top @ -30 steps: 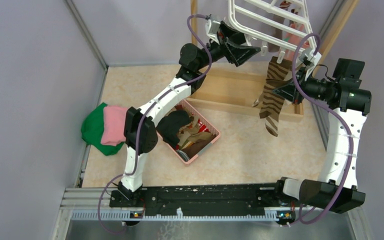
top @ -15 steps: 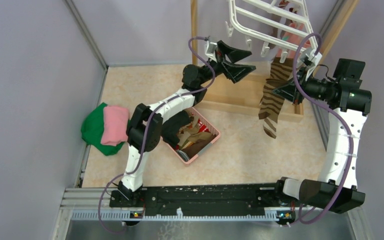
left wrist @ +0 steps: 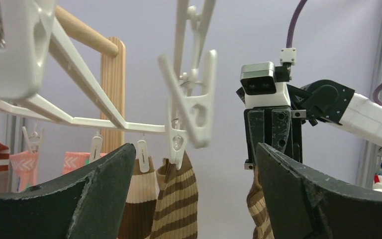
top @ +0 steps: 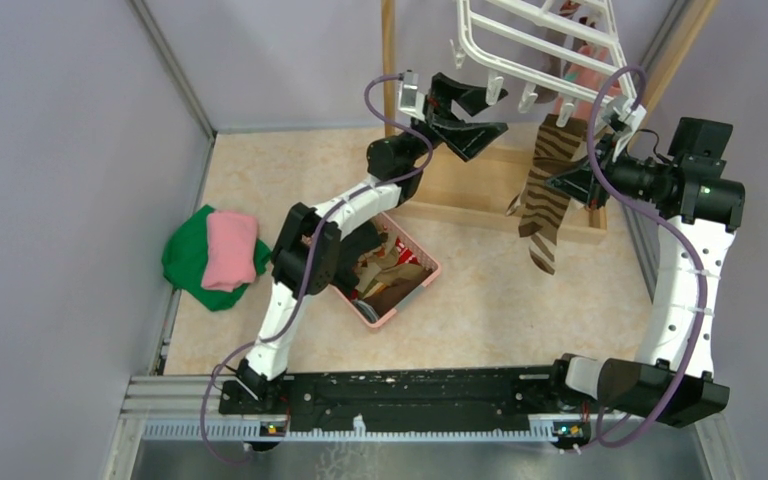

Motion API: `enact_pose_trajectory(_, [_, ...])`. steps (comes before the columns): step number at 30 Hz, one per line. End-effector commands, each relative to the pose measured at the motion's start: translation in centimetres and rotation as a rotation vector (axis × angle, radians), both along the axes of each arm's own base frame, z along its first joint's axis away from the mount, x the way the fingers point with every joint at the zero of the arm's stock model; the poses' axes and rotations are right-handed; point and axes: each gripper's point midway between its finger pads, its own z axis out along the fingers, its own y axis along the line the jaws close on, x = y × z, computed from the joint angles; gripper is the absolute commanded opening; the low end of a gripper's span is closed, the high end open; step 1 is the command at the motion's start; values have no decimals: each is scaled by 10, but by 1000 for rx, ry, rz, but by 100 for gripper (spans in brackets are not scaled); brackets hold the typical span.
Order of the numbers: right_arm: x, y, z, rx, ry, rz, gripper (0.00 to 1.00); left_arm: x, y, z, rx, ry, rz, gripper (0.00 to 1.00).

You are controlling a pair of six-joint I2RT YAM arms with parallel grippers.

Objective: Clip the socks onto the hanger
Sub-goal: Open the clamp at the hanger.

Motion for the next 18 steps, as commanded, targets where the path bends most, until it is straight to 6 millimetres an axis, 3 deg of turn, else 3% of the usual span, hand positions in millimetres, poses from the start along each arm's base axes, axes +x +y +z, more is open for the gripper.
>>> enact_pose_trajectory(1, [-8,2,20,-4,-82,19,0,-8,5,18,-73,-1,-60,96])
enact_pose_trajectory(18, [-9,4,25,7,-90,27,0,-4,-18,34,-32,34,-88,94])
